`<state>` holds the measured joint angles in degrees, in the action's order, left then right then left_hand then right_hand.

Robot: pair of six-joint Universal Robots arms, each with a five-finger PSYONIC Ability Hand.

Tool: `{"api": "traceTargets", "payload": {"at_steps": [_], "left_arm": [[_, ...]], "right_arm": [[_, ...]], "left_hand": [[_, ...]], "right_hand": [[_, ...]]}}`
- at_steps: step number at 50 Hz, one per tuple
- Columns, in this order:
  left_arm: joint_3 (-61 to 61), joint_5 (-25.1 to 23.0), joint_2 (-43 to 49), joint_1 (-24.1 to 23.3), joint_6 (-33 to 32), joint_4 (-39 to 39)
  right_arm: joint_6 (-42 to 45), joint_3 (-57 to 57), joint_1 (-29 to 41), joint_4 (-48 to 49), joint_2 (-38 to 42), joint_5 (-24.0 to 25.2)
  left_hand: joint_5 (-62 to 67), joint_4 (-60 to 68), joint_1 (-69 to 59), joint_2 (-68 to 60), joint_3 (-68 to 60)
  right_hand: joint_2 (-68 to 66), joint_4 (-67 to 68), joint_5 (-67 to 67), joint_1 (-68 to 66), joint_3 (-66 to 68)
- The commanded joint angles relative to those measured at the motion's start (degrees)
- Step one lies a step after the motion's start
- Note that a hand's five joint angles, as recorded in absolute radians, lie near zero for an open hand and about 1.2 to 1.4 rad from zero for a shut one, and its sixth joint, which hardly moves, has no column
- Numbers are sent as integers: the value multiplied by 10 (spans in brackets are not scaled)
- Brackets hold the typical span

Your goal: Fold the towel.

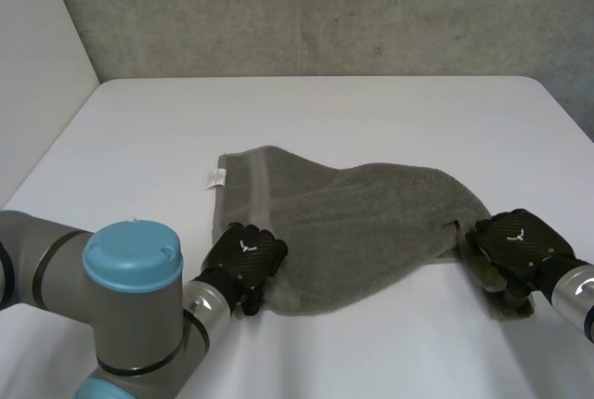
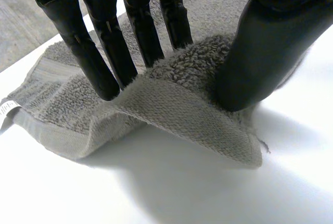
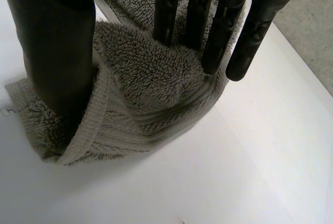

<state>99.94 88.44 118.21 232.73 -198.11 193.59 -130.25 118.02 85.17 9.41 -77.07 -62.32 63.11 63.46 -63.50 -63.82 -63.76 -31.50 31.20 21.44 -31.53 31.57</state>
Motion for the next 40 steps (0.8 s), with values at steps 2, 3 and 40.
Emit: {"api": "traceTargets", "payload": {"at_steps": [2,3,40], "left_arm": [[-15,0,16,0,0,0],[-15,0,16,0,0,0],[-74,-5,-120,135,83,-25]], "right_arm": [[0,1,0,0,0,0],[0,1,0,0,0,0],[-144,-137,-4,-34,-76,-8]], "left_hand": [[-156,-60,60,63,63],[-156,-60,60,63,63],[69,165,-165,-162,-162]], "right_hand": [[0,2,0,1,-1],[0,2,0,1,-1],[-485,488,486,-485,484]]}}
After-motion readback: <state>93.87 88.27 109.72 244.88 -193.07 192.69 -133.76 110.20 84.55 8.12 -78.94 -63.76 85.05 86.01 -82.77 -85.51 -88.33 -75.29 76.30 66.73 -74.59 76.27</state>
